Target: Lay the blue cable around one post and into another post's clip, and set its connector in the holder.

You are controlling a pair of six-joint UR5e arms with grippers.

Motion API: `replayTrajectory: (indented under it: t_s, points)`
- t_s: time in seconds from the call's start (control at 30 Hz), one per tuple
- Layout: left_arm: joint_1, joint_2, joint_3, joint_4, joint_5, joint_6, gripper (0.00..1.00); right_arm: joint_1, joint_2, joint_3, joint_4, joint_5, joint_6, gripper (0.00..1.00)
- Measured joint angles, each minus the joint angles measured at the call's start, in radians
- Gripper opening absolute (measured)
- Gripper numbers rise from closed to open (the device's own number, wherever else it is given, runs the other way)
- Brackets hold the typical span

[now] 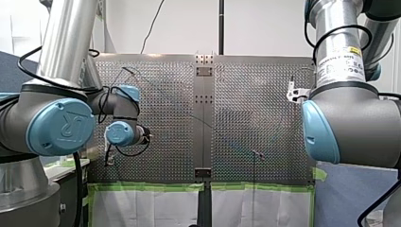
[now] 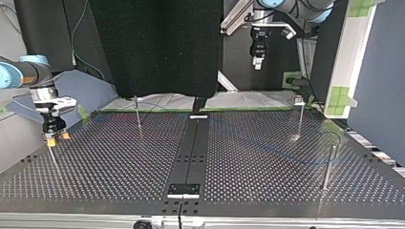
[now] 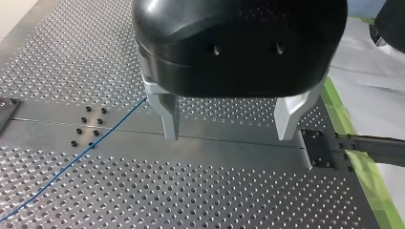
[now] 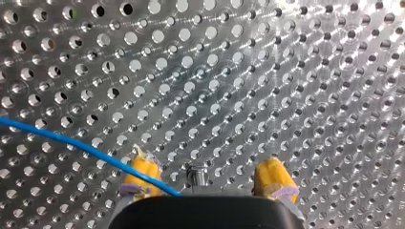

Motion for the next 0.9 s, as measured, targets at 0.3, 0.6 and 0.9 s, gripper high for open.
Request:
replayTrajectory:
  t_s: [0.3,0.6,0.9]
  points:
    - [0.001,0.000,0.000,0.000,0.000,0.001,1.00,0.006,0.000,0.000,0.002,-0.003,-0.003,0.99]
    - [0.004,0.000,-0.001,0.000,0.001,0.002,1.00,0.011,0.000,0.000,0.006,-0.004,-0.005,0.99]
    - [0.007,0.000,-0.001,0.000,0.001,0.003,1.00,0.016,0.000,0.001,0.008,-0.004,-0.010,0.99]
